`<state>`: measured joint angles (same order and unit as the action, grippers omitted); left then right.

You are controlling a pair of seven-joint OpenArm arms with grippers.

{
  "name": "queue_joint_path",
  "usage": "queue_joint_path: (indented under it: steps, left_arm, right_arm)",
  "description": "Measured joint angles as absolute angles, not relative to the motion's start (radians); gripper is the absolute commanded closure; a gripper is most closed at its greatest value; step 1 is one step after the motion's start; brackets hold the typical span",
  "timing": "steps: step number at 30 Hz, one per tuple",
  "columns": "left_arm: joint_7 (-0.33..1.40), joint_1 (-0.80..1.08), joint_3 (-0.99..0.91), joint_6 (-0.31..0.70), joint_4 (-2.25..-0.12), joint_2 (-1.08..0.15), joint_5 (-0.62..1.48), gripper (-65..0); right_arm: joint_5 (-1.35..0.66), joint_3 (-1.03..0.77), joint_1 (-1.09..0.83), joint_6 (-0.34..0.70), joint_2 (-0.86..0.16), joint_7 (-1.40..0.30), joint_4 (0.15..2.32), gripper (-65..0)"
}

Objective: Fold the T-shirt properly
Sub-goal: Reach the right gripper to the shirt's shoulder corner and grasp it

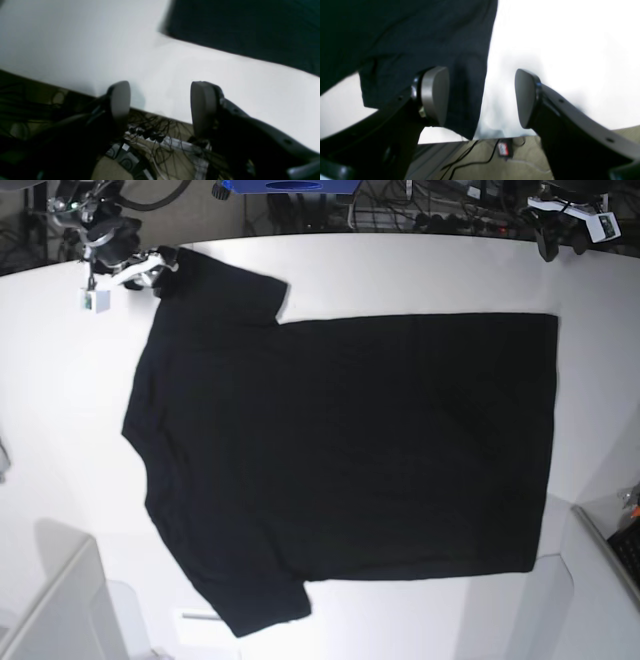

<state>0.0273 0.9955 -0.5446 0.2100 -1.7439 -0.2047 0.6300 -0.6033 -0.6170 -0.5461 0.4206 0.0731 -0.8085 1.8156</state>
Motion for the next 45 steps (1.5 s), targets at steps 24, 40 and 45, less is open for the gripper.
queue_joint_path:
  steps: [24,40,45]
  left_arm:
    - [0.371,0.755,-0.704,0.306,-1.694,-0.123,0.632,-36.7]
    - [0.550,0.648,-0.872,0.413,-1.693,-0.084,0.630,-36.7]
    - [0.551,0.630,-0.871,0.416,-1.662,-0.083,0.630,-36.7]
  right_arm:
    - [-0.636,-0.609,-0.560,0.551,0.069,-0.828,1.765,-38.3]
    - [-0.685,-0.609,-0.513,0.597,0.067,-0.797,1.681,-37.5]
    - [-0.682,-0.609,-0.493,0.622,0.066,-0.793,1.645,-20.6]
